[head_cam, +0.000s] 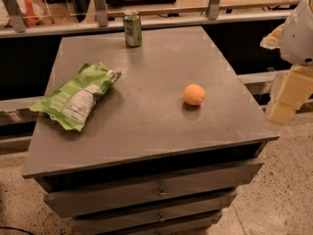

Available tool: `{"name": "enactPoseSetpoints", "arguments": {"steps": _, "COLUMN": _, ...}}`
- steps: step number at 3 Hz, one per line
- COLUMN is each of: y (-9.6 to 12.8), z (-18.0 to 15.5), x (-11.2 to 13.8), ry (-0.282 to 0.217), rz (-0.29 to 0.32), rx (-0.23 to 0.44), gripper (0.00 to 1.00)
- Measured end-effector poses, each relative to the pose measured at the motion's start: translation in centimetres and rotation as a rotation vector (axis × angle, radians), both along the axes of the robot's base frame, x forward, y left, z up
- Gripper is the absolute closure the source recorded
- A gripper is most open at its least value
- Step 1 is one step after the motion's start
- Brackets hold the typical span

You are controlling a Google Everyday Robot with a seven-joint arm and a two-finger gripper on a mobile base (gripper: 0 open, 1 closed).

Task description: Move orange near green can

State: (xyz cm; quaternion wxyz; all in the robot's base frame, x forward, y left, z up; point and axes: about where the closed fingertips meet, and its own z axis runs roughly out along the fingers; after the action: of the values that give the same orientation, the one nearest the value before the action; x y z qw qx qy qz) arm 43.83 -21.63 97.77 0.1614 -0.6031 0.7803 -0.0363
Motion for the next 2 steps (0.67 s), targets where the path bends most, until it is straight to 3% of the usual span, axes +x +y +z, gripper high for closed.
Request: {"name": "enactPoseSetpoints", "arguments": {"steps": 2, "y": 0.12, "z": 0.11, "x": 0.36, "ry": -0.013, "rz": -0.010, "rx": 0.015, "gripper": 0.00}}
